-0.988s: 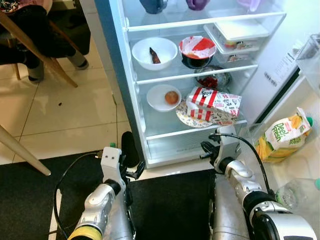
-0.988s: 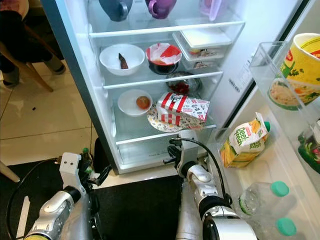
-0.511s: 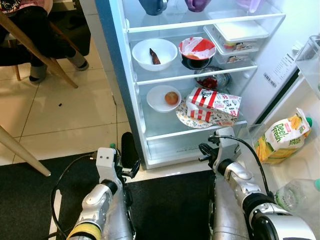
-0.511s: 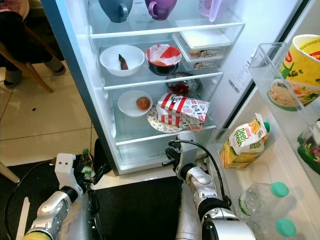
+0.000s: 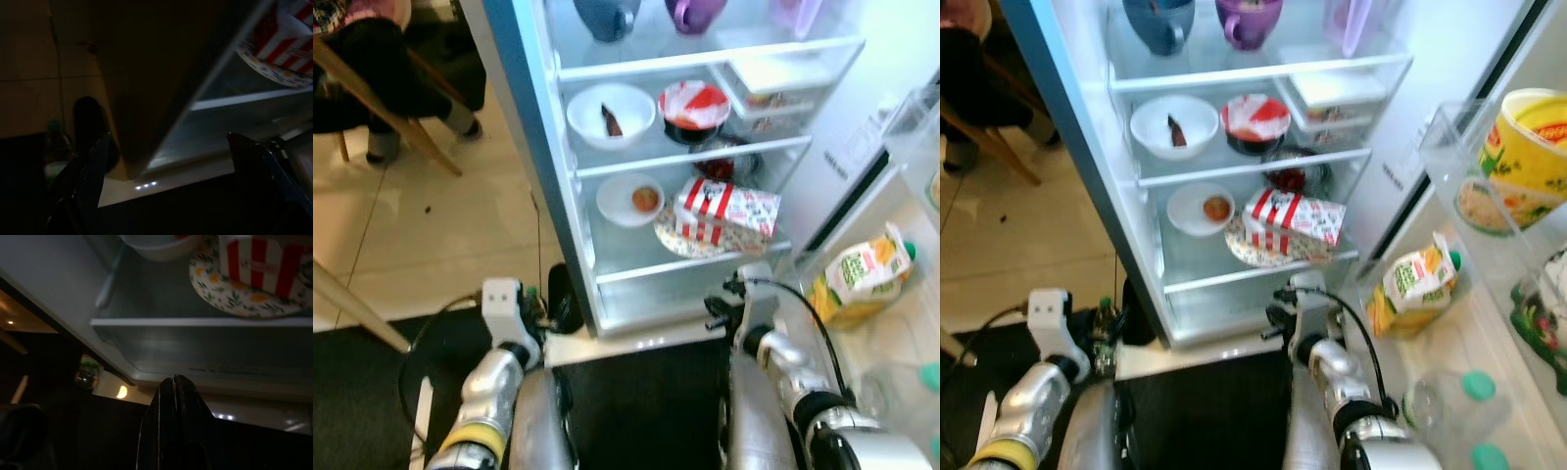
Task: Restocking fridge
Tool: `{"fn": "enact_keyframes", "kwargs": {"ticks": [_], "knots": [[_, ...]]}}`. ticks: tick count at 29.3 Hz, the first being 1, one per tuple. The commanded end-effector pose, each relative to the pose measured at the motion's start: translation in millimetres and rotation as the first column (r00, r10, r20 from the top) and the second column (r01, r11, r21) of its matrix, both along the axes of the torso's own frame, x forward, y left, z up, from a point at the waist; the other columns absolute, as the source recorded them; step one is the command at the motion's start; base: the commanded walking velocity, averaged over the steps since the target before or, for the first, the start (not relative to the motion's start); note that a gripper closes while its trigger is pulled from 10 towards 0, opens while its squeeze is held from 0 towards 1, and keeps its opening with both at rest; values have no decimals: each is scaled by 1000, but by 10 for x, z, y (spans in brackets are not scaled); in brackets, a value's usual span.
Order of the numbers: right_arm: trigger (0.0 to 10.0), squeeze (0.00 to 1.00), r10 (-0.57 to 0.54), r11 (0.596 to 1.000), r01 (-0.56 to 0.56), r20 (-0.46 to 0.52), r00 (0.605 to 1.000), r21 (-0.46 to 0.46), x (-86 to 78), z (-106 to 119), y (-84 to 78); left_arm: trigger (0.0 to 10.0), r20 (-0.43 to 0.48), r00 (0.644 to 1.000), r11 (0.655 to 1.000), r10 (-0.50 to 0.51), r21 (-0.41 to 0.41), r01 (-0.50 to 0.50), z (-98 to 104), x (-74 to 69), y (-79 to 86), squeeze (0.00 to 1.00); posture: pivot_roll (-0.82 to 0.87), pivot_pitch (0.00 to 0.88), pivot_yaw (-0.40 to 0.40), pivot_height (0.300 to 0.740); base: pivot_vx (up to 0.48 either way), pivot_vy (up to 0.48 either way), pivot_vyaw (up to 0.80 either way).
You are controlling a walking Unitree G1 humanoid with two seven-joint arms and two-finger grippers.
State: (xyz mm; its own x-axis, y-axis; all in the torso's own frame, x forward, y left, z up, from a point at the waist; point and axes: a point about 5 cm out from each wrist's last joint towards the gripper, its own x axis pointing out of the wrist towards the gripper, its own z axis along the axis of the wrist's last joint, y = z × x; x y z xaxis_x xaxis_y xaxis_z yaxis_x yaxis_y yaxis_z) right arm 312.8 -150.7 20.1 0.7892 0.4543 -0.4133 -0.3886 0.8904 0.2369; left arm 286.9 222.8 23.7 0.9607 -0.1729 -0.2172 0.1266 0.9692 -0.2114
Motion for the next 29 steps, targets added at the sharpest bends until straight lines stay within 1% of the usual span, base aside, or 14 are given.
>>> {"fn": "enact_keyframes", "kwargs": {"ticks": [1, 6, 10, 11, 13, 14, 16, 17, 21, 22, 24, 25, 26, 29], "knots": [[10000, 0, -4, 1000, 4, -9, 1000, 12, -44, -41, -18, 10000, -22, 999, 1000, 27, 10, -27, -42, -52, 91, 0, -13, 135, 16, 590, 0, 0, 0], [10000, 0, 0, 1000, 0, -24, 1000, -2, -103, -101, -36, 10000, -88, 995, 999, 46, 12, -45, -175, -154, 103, 0, -9, 116, 26, 615, 0, 0, 0], [10000, 0, -11, 998, 6, -73, 997, -69, -198, -224, -25, 10000, -189, 979, 997, 82, 28, -78, -353, -333, 179, 0, -6, 88, 30, 629, 0, 0, 0], [10000, 0, -11, 998, 6, -73, 997, -69, -198, -224, -25, 10000, -189, 979, 997, 82, 28, -78, -353, -333, 179, 0, -6, 88, 30, 629, 0, 0, 0], [10000, 0, -21, 996, 13, -100, 995, -84, -252, -282, -40, 10000, -251, 962, 994, 111, 36, -105, -460, -460, 229, 0, -1, 82, 34, 629, 0, 0, 0], [10000, 0, -21, 996, 13, -100, 995, -84, -252, -282, -40, 10000, -251, 962, 994, 111, 36, -105, -460, -460, 229, 0, -1, 82, 34, 629, 0, 0, 0], [10000, 0, -18, 998, 11, -119, 993, -61, -318, -334, -55, 10000, -323, 935, 990, 144, 46, -136, -587, -632, 279, 0, -3, 67, 38, 634, 0, 0, 0], [10000, 0, -18, 998, 11, -119, 993, -61, -318, -334, -55, 10000, -323, 935, 990, 144, 46, -136, -587, -632, 279, 0, -3, 67, 38, 634, 0, 0, 0], [10000, 0, -2, 998, -10, -185, 983, -67, -475, -472, -61, 10000, -456, 869, 982, 190, 79, -173, -804, -963, 333, 0, -1, 30, 33, 654, 0, 0, 0], [10000, 0, -2, 998, -10, -185, 983, -67, -475, -472, -61, 10000, -456, 869, 982, 190, 79, -173, -804, -963, 333, 0, -1, 30, 33, 654, 0, 0, 0], [10000, 0, 0, 997, -14, -198, 980, -71, -505, -498, -61, 10000, -477, 856, 980, 199, 83, -181, -837, -1021, 338, 0, -1, 30, 33, 659, 0, 0, 0], [10000, 0, 11, 996, -29, -214, 977, -81, -544, -529, -60, 10000, -507, 837, 978, 206, 89, -187, -886, -1103, 335, 0, -2, 17, 32, 664, 0, 0, 0], [10000, 0, 11, 996, -29, -214, 977, -81, -544, -529, -60, 10000, -507, 837, 978, 206, 89, -187, -886, -1103, 335, 0, -2, 17, 32, 664, 0, 0, 0], [10000, 0, 32, 991, -66, -265, 964, -120, -667, -628, -69, 10000, -612, 758, 973, 226, 106, -204, -1055, -1422, 301, 0, -18, 0, 28, 679, 0, 0, 0]]}}
